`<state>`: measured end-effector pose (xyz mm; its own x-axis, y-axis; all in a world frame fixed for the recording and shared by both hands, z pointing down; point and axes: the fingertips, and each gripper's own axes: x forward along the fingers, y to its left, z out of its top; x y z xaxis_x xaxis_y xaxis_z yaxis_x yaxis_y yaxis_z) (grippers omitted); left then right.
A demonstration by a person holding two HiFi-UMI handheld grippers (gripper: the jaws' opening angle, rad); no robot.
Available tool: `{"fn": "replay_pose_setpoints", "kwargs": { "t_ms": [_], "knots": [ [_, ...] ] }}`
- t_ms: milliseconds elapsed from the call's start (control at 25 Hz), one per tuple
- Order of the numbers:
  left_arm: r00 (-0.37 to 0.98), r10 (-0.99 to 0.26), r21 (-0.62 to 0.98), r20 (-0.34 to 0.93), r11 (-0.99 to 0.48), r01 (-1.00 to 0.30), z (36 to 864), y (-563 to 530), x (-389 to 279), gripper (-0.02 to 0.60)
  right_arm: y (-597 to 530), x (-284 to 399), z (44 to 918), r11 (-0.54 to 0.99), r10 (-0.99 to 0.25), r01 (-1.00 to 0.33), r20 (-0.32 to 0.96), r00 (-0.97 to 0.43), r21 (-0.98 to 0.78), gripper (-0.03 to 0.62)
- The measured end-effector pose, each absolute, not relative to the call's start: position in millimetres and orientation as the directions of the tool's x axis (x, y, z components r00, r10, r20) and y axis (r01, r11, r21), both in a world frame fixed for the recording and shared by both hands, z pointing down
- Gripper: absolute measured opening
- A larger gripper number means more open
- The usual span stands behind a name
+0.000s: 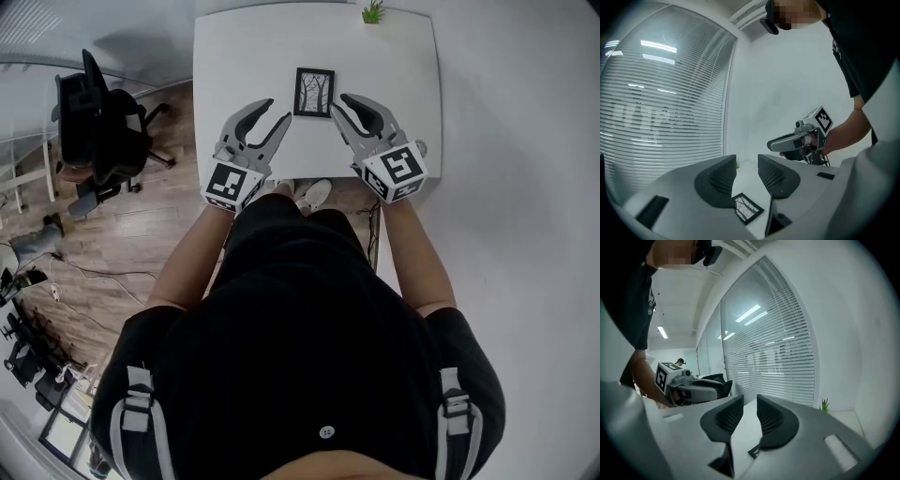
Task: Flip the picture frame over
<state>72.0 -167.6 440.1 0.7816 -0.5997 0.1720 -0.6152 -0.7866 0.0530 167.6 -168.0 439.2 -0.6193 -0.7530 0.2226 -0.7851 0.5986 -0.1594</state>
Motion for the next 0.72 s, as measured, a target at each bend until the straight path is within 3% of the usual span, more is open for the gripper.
{"fn": "replay_pose_setpoints", "kwargs": {
  "t_ms": [360, 720],
  "knots": [
    [0.785, -0.606, 0.034, 0.128, -0.789, -0.614, 391.9, -139.4, 71.1, 0.015, -134.3, 161.2, 392.3, 0.634, -0.754, -0.766, 0.136, -0.642, -0.101, 0.023],
    [0.796, -0.594, -0.017, 0.118, -0.802, -0.597, 364.6, -111.9, 88.8, 0.008, -107.2, 163.8, 366.2, 0.652, -0.747, -0.755, 0.109, -0.656, -0.075, 0.011]
  ]
}}
